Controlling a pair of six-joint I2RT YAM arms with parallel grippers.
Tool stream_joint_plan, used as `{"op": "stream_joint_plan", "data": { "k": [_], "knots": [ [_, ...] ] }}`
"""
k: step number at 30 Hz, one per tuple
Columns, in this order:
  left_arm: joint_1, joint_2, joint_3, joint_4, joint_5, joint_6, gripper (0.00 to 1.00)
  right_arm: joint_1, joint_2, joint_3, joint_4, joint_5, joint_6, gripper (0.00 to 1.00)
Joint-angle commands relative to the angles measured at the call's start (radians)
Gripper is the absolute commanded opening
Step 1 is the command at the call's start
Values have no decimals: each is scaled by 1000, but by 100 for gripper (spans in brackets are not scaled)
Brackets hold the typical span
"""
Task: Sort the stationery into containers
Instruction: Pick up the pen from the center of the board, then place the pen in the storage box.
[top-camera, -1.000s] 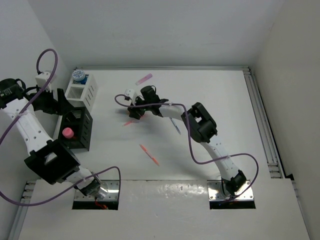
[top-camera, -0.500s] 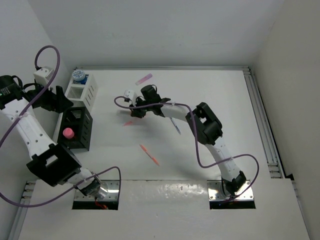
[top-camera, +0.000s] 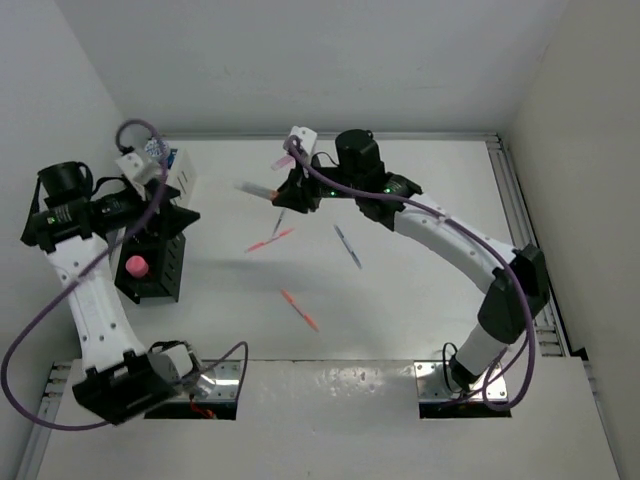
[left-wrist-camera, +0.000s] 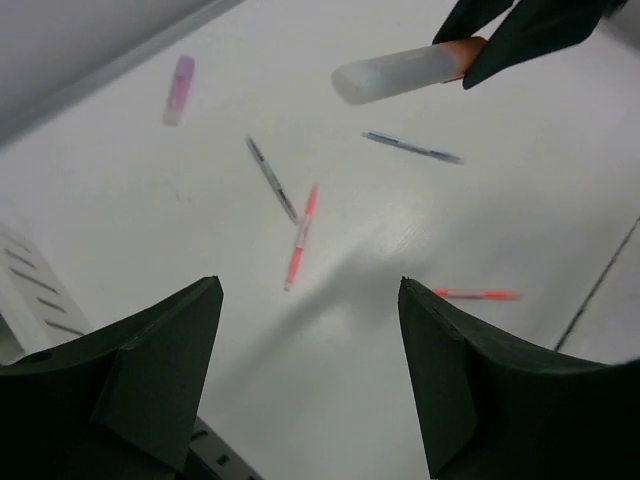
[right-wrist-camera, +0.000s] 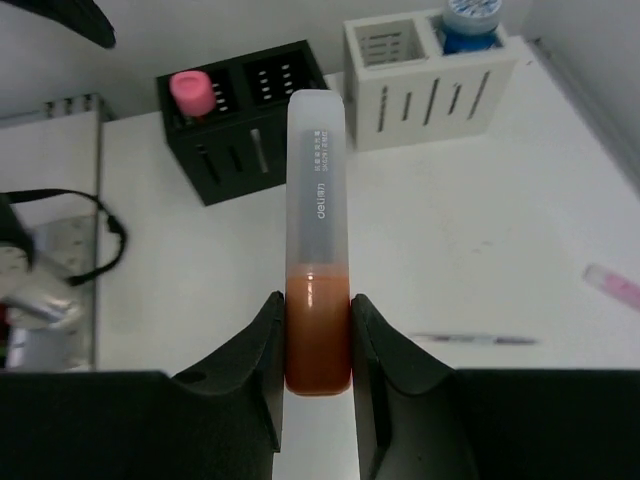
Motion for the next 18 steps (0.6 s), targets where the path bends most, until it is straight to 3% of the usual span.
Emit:
{"op": "stream_joint_plan", "data": {
  "k": [1, 6, 13, 18],
  "knots": [
    [-133, -190, -26, 217, -86, 31, 77, -8, -40, -72, -164, -48, 159, 0],
    [-368, -318, -103, 295, -269, 174, 74, -4, -125, -195, -178, -55, 249, 0],
    [-628, -275, -89, 217, -522, 329, 71, -1, -132, -213, -193, -19, 350, 0],
    [-839, -212, -53, 168, -689, 432, 64, -34, -109, -221, -166, -25, 567, 0]
  ]
}}
